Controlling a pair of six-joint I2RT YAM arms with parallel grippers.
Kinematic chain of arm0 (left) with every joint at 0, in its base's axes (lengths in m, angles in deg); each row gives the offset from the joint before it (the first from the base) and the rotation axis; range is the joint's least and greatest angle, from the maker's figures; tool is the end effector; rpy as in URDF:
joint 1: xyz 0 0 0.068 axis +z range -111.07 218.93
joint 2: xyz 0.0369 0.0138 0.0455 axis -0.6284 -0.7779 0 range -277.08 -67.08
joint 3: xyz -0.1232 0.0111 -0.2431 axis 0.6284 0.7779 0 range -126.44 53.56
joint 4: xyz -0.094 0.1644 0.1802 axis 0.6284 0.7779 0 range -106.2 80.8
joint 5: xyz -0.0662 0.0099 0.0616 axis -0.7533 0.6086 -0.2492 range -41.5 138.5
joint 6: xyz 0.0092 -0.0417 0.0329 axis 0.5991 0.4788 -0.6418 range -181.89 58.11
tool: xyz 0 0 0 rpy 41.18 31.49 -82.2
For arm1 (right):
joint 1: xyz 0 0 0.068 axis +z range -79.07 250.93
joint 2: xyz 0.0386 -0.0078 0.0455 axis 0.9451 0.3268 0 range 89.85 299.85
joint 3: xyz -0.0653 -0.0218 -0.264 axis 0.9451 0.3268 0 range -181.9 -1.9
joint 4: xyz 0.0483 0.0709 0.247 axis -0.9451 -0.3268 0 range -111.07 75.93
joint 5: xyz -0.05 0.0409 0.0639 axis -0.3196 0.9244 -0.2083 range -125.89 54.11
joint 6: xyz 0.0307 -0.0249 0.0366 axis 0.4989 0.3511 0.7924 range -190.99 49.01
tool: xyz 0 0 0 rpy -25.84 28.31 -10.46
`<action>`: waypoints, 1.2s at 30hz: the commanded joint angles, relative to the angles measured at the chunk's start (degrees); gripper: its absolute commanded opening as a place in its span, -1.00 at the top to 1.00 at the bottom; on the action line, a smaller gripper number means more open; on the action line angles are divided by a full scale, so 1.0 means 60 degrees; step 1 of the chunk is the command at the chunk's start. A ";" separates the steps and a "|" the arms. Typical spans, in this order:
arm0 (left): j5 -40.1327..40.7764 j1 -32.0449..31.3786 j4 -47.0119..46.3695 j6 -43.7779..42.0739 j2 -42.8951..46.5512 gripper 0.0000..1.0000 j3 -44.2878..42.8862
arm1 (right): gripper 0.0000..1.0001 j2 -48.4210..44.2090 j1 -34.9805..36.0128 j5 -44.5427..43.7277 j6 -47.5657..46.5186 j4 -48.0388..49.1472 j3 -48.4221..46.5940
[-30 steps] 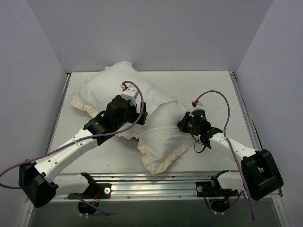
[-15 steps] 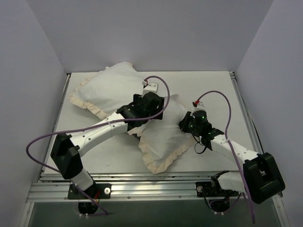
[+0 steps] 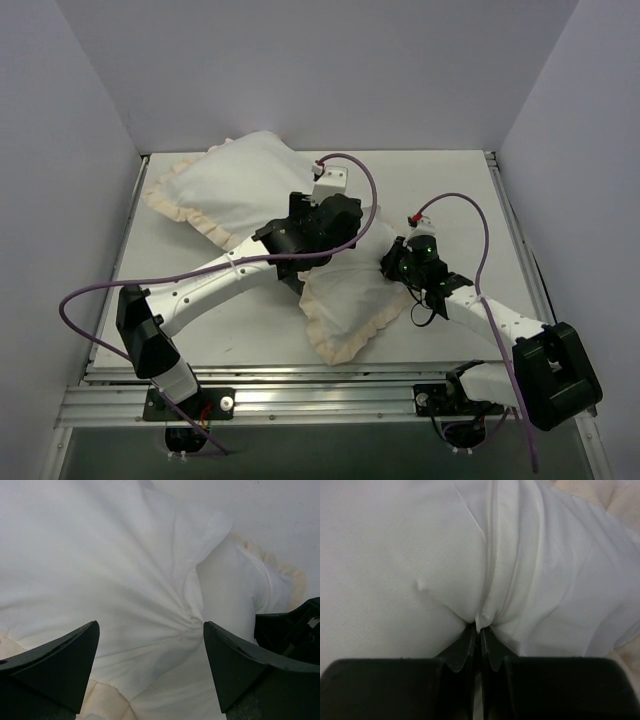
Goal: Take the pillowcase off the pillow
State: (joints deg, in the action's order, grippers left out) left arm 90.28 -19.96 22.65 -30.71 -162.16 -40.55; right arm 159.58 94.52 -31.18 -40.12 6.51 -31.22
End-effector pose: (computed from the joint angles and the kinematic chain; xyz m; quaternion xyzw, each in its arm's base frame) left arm 0.2097 -0.3016 0.3678 0.0558 0.8578 -0.0520 0.5084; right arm 0.2343 0.1056 0.2110 0.0283 0.8174 0.2927 0.4953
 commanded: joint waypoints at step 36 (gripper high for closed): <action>0.0178 0.2739 0.3658 -0.1504 0.3991 -0.96 0.0637 | 1.00 -0.0519 0.0110 0.0196 -0.0341 -0.0178 0.0126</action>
State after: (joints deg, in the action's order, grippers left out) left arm 97.01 -4.51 49.40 -37.64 -143.80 -37.90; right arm 157.53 94.63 -29.89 -41.12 7.12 -30.85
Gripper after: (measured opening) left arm 0.978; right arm 0.005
